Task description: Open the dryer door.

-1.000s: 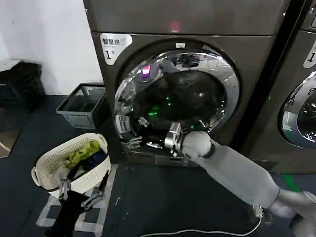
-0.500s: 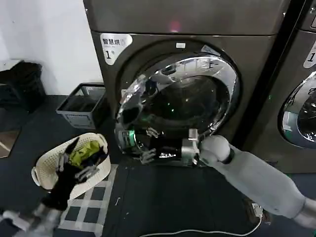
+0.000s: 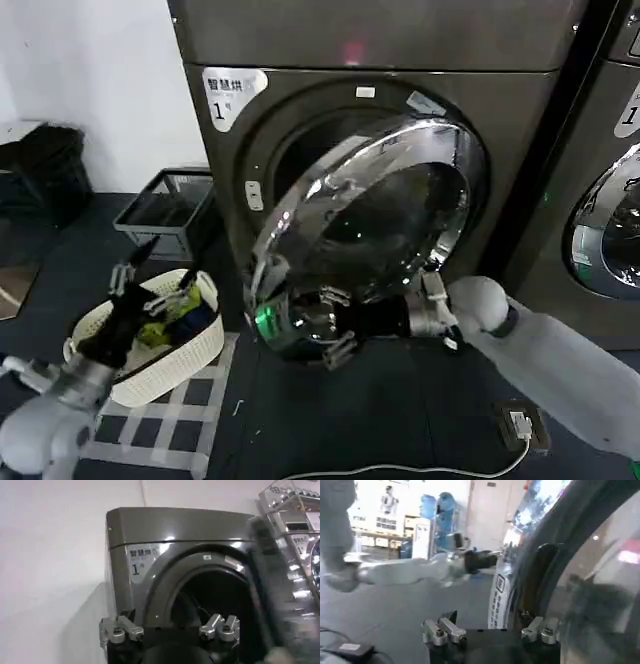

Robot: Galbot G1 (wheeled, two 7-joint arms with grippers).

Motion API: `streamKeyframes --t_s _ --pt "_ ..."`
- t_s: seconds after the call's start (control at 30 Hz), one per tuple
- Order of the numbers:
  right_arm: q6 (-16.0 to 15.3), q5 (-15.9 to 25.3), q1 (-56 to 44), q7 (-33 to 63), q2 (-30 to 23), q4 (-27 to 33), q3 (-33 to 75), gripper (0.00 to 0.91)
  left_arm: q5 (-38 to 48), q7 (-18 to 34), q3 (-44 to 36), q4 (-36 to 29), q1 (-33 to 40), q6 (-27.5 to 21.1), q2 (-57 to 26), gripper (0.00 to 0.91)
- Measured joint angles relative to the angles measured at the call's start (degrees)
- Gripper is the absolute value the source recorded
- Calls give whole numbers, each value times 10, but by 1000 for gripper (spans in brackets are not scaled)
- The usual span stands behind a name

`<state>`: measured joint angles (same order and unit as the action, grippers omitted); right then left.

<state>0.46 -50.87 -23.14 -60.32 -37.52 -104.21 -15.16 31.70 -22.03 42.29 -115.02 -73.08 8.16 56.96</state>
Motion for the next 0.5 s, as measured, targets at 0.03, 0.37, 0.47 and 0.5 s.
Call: streamKeyframes --t_s 0.03,0.37,0.47,0.5 --pt "0 -1 -3 -8 4 -1 7 907 1 -2 -3 8 8 -1 -6 907" --pt "0 -32 -64 -17 60 0 105 907 6 -44 -53 44 75 -12 -44 907" --pt "7 -34 -104 -15 78 4 153 907 1 -56 -81 51 93 -12 -51 907" --pt "11 -34 -124 -15 85 3 173 907 -2 -59 -90 53 100 -12 -52 907"
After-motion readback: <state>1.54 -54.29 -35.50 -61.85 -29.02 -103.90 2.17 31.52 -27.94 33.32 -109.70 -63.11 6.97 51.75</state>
